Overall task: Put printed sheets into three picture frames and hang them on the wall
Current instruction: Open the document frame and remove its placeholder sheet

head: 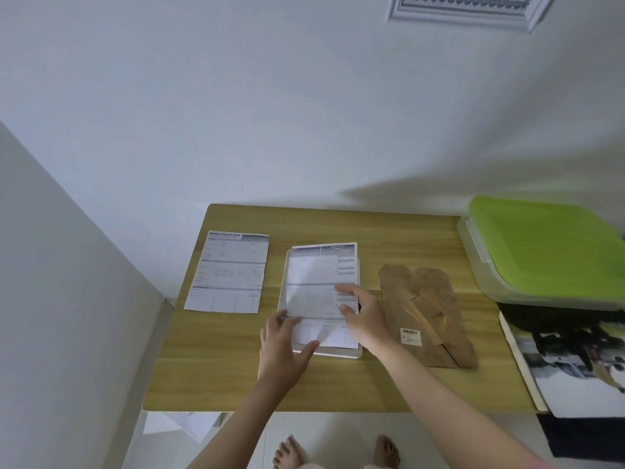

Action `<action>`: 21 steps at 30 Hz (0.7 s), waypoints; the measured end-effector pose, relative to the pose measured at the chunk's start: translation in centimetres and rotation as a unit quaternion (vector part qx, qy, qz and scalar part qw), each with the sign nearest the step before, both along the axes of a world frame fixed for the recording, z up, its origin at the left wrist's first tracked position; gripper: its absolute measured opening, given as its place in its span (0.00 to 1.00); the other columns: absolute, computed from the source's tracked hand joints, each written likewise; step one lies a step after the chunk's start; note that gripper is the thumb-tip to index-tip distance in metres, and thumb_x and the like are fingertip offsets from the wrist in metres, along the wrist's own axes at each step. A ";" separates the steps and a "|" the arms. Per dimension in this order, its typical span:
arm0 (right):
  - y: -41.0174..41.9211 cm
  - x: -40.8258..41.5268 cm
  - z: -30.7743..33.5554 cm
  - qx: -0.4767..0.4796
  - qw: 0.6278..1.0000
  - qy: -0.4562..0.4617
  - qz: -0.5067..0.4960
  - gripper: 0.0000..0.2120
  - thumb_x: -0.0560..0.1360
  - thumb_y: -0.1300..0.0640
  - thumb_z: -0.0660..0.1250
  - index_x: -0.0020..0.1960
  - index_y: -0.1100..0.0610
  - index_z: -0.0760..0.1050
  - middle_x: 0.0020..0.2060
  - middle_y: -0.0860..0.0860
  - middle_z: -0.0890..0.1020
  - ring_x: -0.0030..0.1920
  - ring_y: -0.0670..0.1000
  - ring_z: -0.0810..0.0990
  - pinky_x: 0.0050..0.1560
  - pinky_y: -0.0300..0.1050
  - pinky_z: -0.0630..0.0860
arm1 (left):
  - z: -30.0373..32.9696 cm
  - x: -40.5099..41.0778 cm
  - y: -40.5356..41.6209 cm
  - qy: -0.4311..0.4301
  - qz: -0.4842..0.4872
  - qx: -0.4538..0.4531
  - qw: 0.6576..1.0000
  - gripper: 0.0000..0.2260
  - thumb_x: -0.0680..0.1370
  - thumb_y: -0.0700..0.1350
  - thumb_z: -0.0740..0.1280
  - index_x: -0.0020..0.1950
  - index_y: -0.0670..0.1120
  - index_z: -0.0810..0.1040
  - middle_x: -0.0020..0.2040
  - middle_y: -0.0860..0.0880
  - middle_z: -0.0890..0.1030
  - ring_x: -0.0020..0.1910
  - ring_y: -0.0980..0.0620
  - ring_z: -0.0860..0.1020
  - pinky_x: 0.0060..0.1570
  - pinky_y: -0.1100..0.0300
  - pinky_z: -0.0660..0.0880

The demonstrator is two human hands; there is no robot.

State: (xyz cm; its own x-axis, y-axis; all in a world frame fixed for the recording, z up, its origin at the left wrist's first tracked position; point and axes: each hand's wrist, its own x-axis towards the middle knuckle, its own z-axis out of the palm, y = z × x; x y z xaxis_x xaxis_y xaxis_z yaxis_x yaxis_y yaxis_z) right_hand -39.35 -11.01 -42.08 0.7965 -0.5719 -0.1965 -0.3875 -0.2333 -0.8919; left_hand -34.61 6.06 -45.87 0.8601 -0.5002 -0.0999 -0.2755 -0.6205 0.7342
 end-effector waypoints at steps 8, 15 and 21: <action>-2.9 -3.7 2.6 0.015 0.997 -0.077 -0.015 0.17 0.73 0.69 0.65 0.54 0.50 0.78 0.56 0.42 0.80 0.60 0.39 0.75 0.59 0.28 0.68 | 4.9 0.8 -1.5 0.080 0.029 -0.132 0.988 0.14 0.74 0.39 0.68 0.59 0.47 0.75 0.52 0.52 0.78 0.49 0.53 0.77 0.45 0.68 0.75; -8.0 -12.2 2.1 -0.051 0.992 -0.027 -0.108 0.14 0.73 0.64 0.67 0.53 0.48 0.75 0.51 0.42 0.79 0.55 0.43 0.77 0.56 0.38 0.74 | 5.7 -5.4 -7.7 0.117 -0.066 -0.101 0.986 0.15 0.71 0.39 0.71 0.56 0.50 0.77 0.47 0.55 0.78 0.39 0.58 0.77 0.36 0.71 0.74; -14.2 -23.2 1.5 -0.086 0.981 0.056 -0.163 0.13 0.73 0.63 0.66 0.56 0.52 0.73 0.52 0.46 0.76 0.56 0.47 0.74 0.57 0.42 0.74 | 4.5 -14.1 -15.8 0.153 -0.150 -0.072 0.974 0.17 0.70 0.41 0.72 0.57 0.49 0.76 0.49 0.54 0.77 0.39 0.58 0.77 0.37 0.71 0.74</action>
State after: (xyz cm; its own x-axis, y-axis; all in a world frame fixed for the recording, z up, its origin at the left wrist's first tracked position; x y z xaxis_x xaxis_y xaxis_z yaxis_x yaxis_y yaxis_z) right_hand -62.56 -25.25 -40.62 0.5450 -0.8249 -0.1502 -0.5593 -0.2242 -0.7980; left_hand -48.75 -9.75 -41.36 0.6140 -0.7522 -0.2392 -0.1823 -0.4299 0.8843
